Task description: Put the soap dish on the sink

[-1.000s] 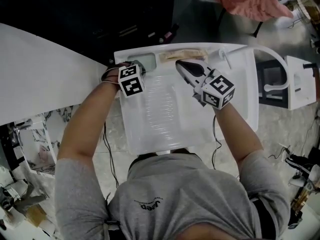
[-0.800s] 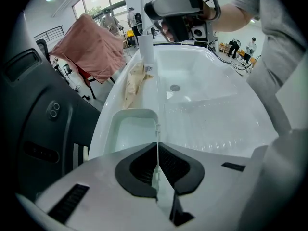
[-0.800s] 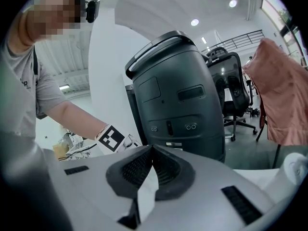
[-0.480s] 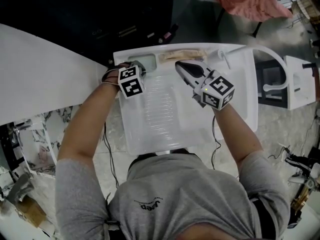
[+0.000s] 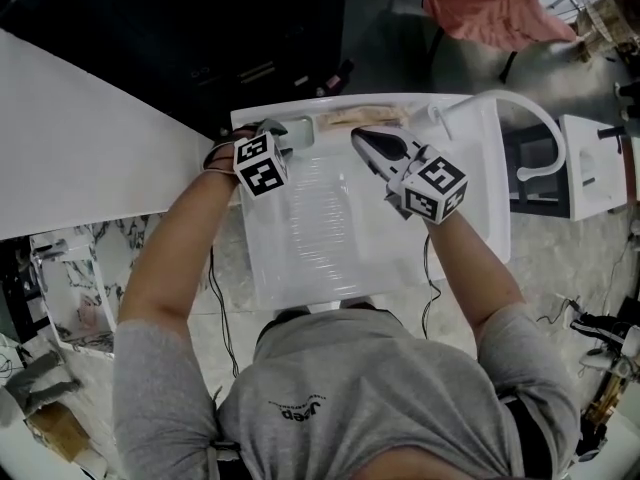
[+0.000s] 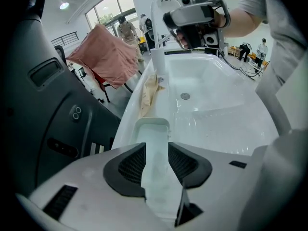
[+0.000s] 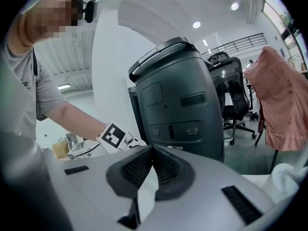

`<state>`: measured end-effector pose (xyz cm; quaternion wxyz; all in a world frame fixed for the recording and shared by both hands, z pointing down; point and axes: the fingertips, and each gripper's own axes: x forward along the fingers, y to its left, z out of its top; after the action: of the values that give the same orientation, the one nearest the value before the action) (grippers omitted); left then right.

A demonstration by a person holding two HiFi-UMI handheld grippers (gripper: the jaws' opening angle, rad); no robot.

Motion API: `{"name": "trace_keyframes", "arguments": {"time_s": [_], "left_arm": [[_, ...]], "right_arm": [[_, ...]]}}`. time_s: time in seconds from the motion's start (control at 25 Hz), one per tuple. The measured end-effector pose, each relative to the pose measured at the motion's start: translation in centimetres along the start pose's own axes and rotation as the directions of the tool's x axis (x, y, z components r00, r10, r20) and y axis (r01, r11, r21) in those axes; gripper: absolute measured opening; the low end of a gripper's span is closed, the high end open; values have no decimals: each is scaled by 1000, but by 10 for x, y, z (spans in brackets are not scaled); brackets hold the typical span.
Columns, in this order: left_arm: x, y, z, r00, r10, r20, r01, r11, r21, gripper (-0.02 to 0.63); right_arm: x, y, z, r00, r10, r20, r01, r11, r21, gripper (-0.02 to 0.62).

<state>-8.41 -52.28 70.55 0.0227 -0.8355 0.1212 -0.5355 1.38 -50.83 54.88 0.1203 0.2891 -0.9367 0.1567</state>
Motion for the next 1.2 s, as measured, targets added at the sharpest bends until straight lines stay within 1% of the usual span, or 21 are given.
{"name": "trace_keyframes", "arguments": {"time_s": [0.12,0.24,0.32,0.4,0.48,0.56,0.72,0.8,0.88,1.0,1.08,1.2], "left_arm": [[-20,5,6,999,42,33,-41,999,-30,146],[-52,9,19,990,90,113,-79,992,-97,146],[-78,13,29,974,131,183,-103,983,-155,140],[-108,14,40,951,174,254,-120,969,-215,129],[-140,12,50,921,220,322,-135,955,-265,120],[-172,7,59,885,266,382,-150,940,-307,108],[-226,-11,61,807,342,481,-150,907,-394,89],[-248,-17,58,763,381,522,-130,882,-453,82],[-269,-22,55,719,420,554,-109,855,-507,74],[-295,-33,51,661,470,585,-79,819,-568,63],[-307,-43,51,626,493,604,-58,802,-594,55],[-319,-57,51,583,517,627,-30,785,-619,49]], "right_arm": [[-7,6,8,1000,-5,4,5,1000,-11,54],[-16,12,19,1000,-12,15,12,1000,-20,54],[-24,16,28,1000,-16,23,16,999,-28,54],[-31,22,38,999,-17,29,19,999,-37,54],[-39,27,48,999,-19,35,20,999,-46,54],[-49,34,59,999,-21,42,23,998,-55,54],[-66,49,78,998,-26,56,31,997,-76,54],[-72,55,88,998,-29,60,34,996,-81,54],[-78,61,95,997,-32,65,37,996,-82,54],[-87,72,103,997,-36,72,42,996,-83,54],[-92,80,107,996,-37,76,44,995,-85,54],[-96,89,109,996,-40,76,47,995,-85,54]]}}
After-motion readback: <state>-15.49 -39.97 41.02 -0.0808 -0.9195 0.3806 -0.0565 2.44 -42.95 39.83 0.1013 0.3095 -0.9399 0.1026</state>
